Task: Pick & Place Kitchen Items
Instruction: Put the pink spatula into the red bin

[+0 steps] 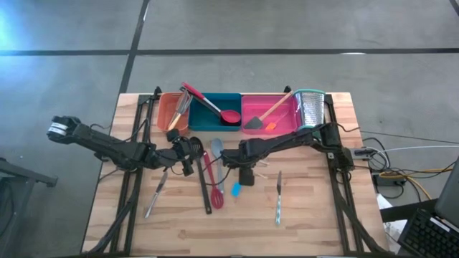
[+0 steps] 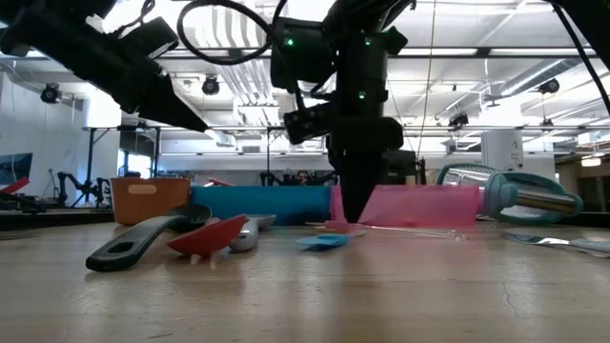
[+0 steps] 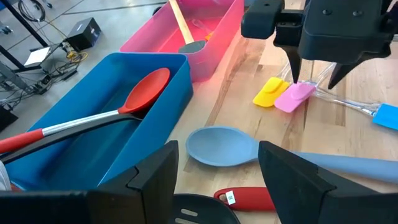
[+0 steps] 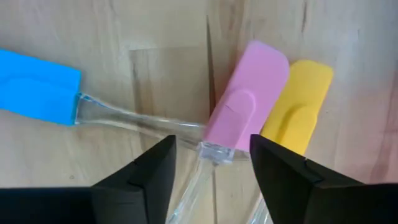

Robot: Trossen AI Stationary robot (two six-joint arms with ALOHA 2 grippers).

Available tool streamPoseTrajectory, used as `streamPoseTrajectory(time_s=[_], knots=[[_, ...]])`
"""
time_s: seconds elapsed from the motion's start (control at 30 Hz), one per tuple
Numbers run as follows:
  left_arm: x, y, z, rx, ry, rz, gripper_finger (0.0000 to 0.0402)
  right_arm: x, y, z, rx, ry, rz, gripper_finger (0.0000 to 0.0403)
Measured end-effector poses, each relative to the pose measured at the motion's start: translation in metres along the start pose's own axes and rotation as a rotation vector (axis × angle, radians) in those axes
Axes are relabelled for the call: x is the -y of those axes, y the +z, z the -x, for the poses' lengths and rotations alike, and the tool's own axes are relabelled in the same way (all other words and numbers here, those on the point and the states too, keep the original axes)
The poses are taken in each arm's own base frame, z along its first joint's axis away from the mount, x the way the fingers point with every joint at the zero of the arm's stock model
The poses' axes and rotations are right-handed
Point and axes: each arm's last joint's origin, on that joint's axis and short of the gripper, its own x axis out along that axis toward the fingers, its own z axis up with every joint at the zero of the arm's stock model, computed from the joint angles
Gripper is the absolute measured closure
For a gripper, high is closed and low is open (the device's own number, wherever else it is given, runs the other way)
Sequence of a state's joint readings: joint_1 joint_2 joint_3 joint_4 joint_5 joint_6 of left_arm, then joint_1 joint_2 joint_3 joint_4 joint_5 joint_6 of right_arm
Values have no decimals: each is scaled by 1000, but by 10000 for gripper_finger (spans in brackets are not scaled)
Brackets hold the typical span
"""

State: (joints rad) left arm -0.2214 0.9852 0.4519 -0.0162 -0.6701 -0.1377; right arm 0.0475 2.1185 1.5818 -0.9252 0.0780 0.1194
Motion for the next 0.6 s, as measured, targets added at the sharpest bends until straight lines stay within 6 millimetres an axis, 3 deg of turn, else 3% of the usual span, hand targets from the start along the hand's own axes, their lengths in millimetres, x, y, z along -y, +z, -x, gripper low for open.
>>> streamPoseTrajectory(time_s=[0.3,0.6], knots=[[0,0,0,1,0,2,174,2,5,-1,60,-81,10,166],[0,0,0,0,-1,1,174,1,7,-18,41,-103,-13,166]])
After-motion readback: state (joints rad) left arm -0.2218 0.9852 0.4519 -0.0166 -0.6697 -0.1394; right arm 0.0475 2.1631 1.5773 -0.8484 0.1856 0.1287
